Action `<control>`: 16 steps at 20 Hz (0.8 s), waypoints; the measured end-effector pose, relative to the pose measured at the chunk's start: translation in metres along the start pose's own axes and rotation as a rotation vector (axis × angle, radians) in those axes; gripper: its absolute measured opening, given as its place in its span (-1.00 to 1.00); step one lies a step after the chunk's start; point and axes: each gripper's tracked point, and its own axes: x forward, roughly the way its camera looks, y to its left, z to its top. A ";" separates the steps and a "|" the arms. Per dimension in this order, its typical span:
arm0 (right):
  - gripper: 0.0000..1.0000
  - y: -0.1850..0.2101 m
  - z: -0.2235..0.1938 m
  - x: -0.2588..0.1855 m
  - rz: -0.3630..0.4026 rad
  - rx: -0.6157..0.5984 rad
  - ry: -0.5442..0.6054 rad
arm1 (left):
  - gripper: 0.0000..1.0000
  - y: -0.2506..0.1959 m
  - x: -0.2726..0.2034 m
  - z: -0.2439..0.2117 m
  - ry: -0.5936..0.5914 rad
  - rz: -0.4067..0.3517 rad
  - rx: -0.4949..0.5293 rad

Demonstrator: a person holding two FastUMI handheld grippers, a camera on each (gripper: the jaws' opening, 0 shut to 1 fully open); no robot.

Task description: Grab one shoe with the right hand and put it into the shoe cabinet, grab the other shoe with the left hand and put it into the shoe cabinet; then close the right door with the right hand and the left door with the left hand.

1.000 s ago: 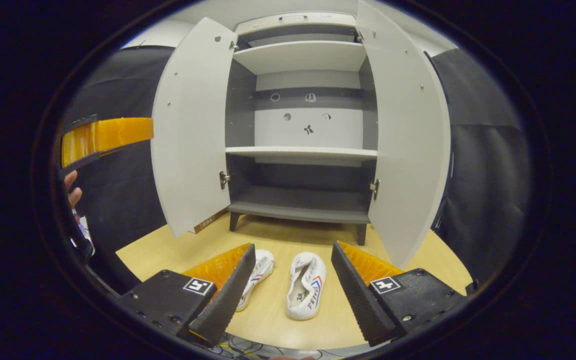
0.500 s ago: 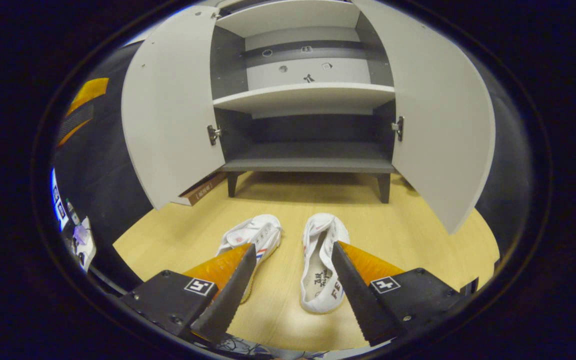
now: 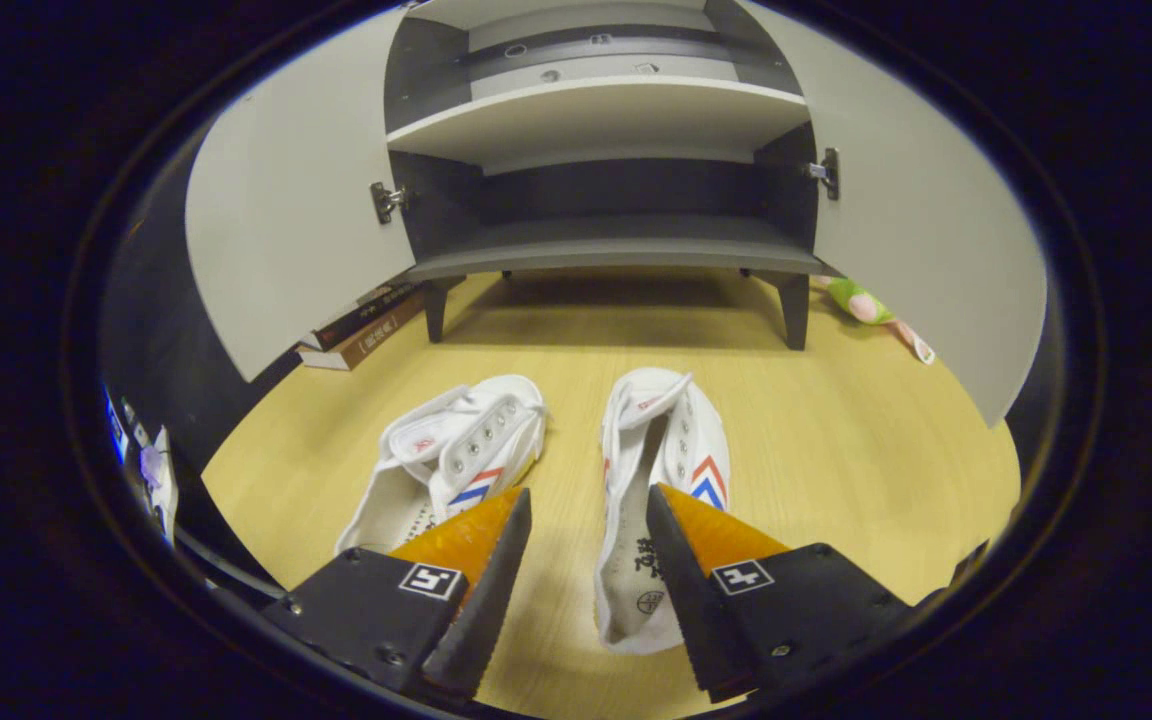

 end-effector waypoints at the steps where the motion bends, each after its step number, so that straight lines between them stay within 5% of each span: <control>1: 0.46 0.000 -0.001 0.006 0.003 0.004 0.003 | 0.90 0.002 0.002 -0.001 0.003 0.001 0.000; 7: -0.10 -0.004 -0.005 0.038 -0.024 -0.008 0.025 | 0.90 0.006 0.004 -0.010 0.030 0.010 0.001; 8: -0.36 -0.003 -0.004 0.043 -0.031 -0.013 0.024 | 0.90 0.004 0.004 -0.011 0.035 0.006 -0.007; 10: -0.22 -0.005 0.001 0.049 -0.046 -0.023 0.012 | 0.90 0.001 0.004 -0.014 0.043 -0.001 -0.014; 15: -0.42 -0.013 0.007 0.061 -0.083 -0.032 -0.031 | 0.90 -0.004 0.005 -0.018 0.058 -0.012 0.006; 16: -0.75 -0.014 0.008 0.061 -0.092 -0.031 -0.036 | 0.90 -0.006 0.005 -0.019 0.061 -0.015 0.008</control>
